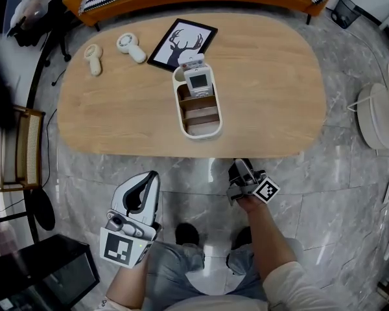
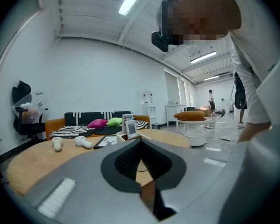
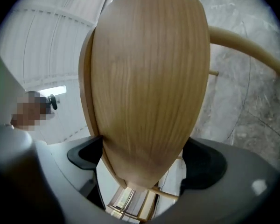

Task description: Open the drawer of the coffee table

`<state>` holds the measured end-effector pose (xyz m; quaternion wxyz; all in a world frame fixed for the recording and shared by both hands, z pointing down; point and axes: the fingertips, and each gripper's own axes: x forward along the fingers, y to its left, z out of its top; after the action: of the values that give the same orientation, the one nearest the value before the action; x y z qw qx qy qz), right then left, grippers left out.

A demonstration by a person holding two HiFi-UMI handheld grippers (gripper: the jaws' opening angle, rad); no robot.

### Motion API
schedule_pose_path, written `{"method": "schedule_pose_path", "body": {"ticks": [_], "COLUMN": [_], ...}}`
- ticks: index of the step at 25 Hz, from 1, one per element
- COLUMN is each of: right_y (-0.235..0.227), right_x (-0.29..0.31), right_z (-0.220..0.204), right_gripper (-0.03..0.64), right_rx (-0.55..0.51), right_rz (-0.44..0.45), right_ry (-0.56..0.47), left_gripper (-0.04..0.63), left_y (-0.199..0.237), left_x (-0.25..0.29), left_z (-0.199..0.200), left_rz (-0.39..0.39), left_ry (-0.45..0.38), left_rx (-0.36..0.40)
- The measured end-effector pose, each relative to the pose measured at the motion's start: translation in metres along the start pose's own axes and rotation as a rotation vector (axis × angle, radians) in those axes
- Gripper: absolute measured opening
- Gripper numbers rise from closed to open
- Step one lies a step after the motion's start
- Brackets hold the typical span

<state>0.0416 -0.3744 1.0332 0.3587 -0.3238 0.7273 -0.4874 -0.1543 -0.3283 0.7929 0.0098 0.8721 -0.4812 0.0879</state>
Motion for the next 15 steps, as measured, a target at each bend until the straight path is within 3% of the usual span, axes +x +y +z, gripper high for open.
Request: {"method": "schedule_pose_path", "body": {"ticks": [5,8,15], "right_y": [0.000,0.000,0.007], "right_x": [0.000,0.000,-0.017], "right_z": [-0.002,-0.003,-0.014], "right_gripper": [0.498,0.488,0.485], "right_rx": [0.038,0.041,0.055], "right_rz": [0.062,0.062,0.056], "right_ry": [-0.024,-0.032,-0.024], "left_gripper": [-0.002,-0.002,-0.002], "left_y": [0.004,0.001,-0.005], "left_x": [-0.006,-0.011,-0.014], "left_z": [-0.004,-0.012,-0.008], "left_rz": [0.009,-0.006,-0.013], "left_ry": [0.001,0.042,0.038], "left_rx": [0.005,0.002,0.011]}}
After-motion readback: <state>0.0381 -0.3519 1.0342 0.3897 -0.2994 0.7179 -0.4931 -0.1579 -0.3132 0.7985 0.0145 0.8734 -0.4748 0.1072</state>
